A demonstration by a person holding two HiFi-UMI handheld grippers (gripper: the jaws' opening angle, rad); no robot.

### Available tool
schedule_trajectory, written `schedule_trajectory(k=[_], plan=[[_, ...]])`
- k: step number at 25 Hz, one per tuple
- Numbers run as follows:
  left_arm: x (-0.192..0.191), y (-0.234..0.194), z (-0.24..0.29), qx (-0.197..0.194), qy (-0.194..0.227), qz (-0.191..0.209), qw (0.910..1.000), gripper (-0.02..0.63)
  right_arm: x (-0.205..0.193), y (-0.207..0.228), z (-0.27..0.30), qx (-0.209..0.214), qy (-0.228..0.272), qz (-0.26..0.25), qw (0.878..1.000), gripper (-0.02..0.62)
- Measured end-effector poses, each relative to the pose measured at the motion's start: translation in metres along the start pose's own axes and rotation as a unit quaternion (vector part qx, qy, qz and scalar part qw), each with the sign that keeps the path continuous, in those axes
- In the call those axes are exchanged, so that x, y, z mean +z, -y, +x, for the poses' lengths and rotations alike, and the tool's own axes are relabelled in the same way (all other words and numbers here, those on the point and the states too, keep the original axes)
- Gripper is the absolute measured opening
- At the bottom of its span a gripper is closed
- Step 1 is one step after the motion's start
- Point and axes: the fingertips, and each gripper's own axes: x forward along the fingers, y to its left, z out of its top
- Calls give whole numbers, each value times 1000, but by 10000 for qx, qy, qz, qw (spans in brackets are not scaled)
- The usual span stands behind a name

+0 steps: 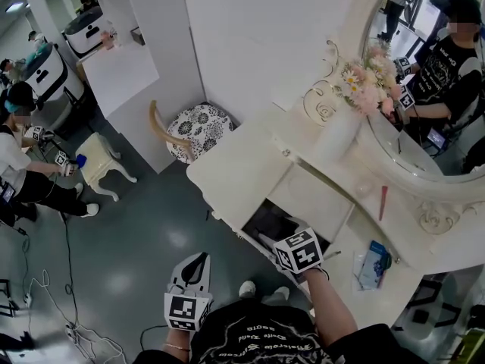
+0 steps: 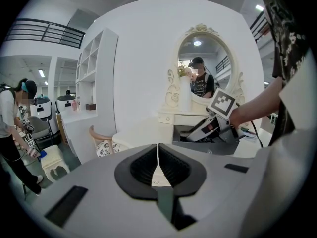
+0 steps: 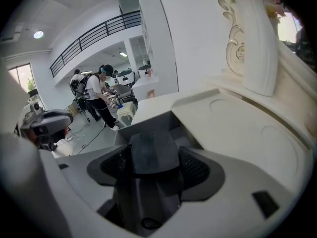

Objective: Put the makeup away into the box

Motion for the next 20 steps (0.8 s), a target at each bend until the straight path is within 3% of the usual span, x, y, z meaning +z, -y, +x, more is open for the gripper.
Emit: schedule_trajectory(k=[20], plan=[[-4,-3,-2,-52,12,-33,10000,23,-10,1,13,15,-562,210,9982,328]])
